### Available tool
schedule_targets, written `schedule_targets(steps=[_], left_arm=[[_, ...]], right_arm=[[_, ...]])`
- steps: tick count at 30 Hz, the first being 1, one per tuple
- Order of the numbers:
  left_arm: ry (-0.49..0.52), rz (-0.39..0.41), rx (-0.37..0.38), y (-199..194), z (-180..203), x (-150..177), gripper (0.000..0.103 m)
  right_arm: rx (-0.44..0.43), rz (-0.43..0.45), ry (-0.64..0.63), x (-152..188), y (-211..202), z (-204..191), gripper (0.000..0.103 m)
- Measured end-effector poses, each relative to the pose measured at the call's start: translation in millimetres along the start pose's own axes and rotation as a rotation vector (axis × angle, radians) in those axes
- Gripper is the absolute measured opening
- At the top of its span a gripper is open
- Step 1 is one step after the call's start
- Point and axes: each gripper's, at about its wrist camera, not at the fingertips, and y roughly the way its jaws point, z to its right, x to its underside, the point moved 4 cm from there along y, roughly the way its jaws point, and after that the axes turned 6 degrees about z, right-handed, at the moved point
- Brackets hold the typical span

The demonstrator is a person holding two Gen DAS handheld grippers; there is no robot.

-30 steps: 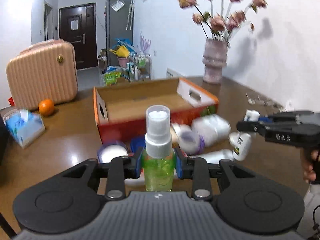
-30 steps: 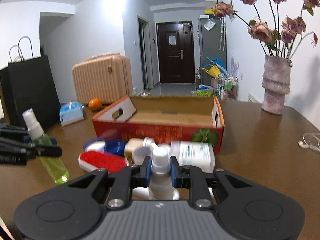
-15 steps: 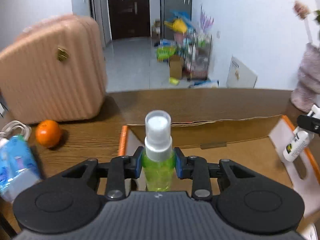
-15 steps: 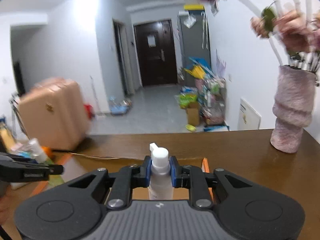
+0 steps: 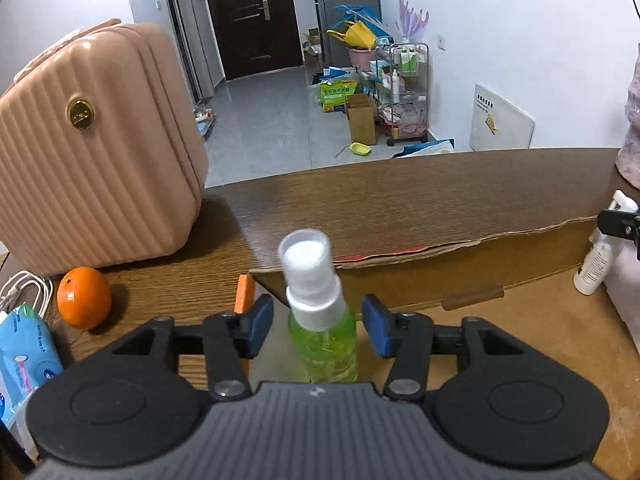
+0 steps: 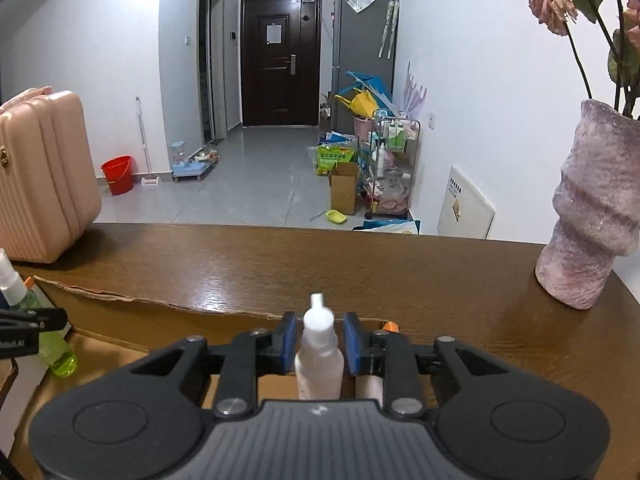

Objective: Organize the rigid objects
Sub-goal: 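Carry both spray bottles into the cardboard box and open both tools, then withdraw both tools from the box back over the table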

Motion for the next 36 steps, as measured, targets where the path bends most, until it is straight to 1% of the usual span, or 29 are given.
schedule_targets(steps=[1,3,4,5,6,10,13,15,18,21,23,25,27,31,33,36], left_arm=[[-0.005,0.003,0.006,-3,-2,-1,0.056],[-0.011,0.007,0.018,-13,-6,-4,0.062],[-0.012,0.011,0.018,-20,-7,-6,0.069],[-0.013,0.013,0.014,-27,-9,-6,0.074],[-0.016,0.011,0.014,-36,-10,-6,0.074],[-0.055,-0.003,0.051,-84,-21,-2,0.076],[-0.076,0.021,0.048,-125,-29,5,0.079],[-0.073,0.066,0.038,-158,-31,15,0.082],[-0.086,0.106,0.032,-198,-34,36,0.082],[-0.089,0.157,0.019,-238,-34,63,0.084],[-0.083,0.213,0.006,-265,-33,85,0.089],[-0.083,0.257,-0.002,-289,-30,108,0.093],[-0.073,0.274,-0.023,-307,-27,129,0.093],[-0.031,0.352,-0.041,-346,-16,167,0.097],[-0.030,0.372,-0.034,-360,-13,183,0.098],[-0.073,0.375,-0.015,-378,-11,211,0.101]], right_arm=[[0.001,0.001,0.001,-1,-2,0,0.028],[-0.003,0.004,0.002,-6,-12,-1,0.035],[-0.005,0.009,0.004,-9,-15,2,0.037],[-0.005,0.016,0.006,-13,-23,3,0.040],[-0.002,0.024,0.007,-16,-32,3,0.043],[-0.010,0.044,0.018,-24,-74,12,0.046],[-0.033,0.039,0.029,-23,-111,21,0.055],[-0.040,0.044,0.014,-20,-139,23,0.067],[-0.068,0.082,-0.020,-5,-192,22,0.075],[-0.095,0.098,-0.035,13,-236,19,0.079],[-0.109,0.116,-0.055,28,-262,14,0.081],[-0.122,0.141,-0.071,43,-285,8,0.083],[-0.149,0.154,-0.081,60,-306,0,0.084],[-0.175,0.201,-0.090,95,-343,-18,0.084],[-0.193,0.220,-0.097,110,-360,-25,0.088],[-0.215,0.252,-0.078,138,-386,-33,0.090]])
